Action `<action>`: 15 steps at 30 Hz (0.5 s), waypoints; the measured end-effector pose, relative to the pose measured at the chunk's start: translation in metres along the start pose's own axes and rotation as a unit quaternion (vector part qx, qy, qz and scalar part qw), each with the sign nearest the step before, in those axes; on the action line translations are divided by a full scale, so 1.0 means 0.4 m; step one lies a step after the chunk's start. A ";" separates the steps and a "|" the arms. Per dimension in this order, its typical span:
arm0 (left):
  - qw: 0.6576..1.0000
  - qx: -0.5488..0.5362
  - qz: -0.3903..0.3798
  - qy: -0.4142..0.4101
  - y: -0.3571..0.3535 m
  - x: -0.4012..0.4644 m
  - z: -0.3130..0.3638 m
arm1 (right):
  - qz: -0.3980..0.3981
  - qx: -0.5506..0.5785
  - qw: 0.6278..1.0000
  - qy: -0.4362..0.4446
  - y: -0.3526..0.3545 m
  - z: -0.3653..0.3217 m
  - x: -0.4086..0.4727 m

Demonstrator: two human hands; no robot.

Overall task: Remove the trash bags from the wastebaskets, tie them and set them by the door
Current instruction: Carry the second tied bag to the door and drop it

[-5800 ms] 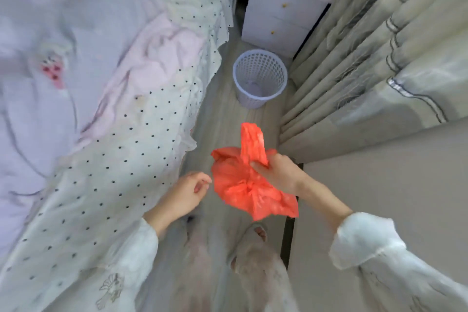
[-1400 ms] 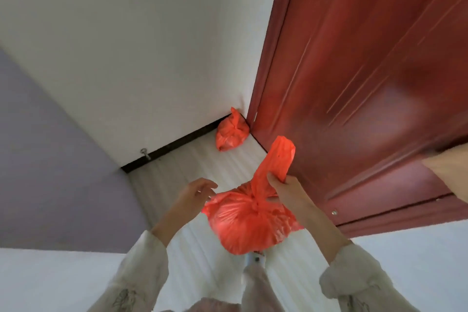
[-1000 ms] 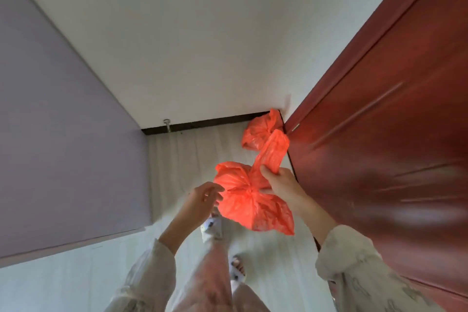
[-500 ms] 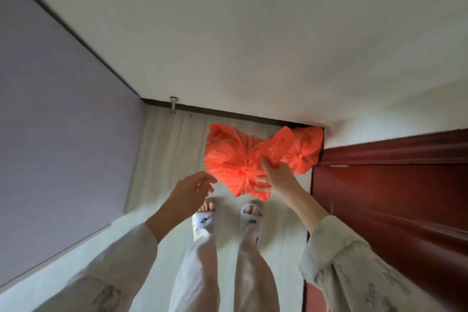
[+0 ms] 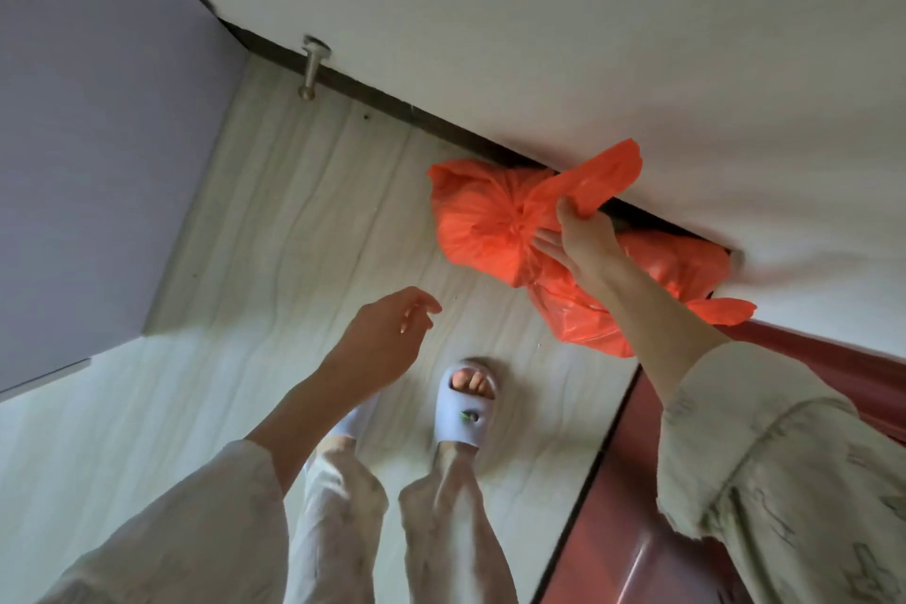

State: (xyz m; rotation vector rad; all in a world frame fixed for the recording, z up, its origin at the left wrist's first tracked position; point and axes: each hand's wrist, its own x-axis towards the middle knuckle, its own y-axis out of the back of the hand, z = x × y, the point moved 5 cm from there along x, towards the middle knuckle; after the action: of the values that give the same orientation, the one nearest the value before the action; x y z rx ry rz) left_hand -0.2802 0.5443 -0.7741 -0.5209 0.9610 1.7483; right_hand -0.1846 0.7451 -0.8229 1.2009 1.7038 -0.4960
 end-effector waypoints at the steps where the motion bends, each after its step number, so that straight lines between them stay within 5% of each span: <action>1: 1.000 -0.005 -0.006 0.011 -0.010 0.001 -0.017 | 0.006 0.017 1.000 -0.010 0.003 0.011 0.017; 9: 0.997 0.040 -0.040 0.045 0.026 -0.017 -0.042 | -0.032 0.046 0.996 -0.076 0.000 0.046 -0.005; 15: 0.998 0.033 -0.018 0.049 0.102 -0.117 0.026 | -0.090 0.015 0.992 -0.085 -0.002 0.029 -0.215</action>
State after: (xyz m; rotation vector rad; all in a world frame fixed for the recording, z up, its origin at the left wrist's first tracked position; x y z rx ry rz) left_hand -0.2992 0.5195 -0.7195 -0.5816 1.0678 1.6648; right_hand -0.1749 0.6937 -0.7539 1.0004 1.6708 -0.7152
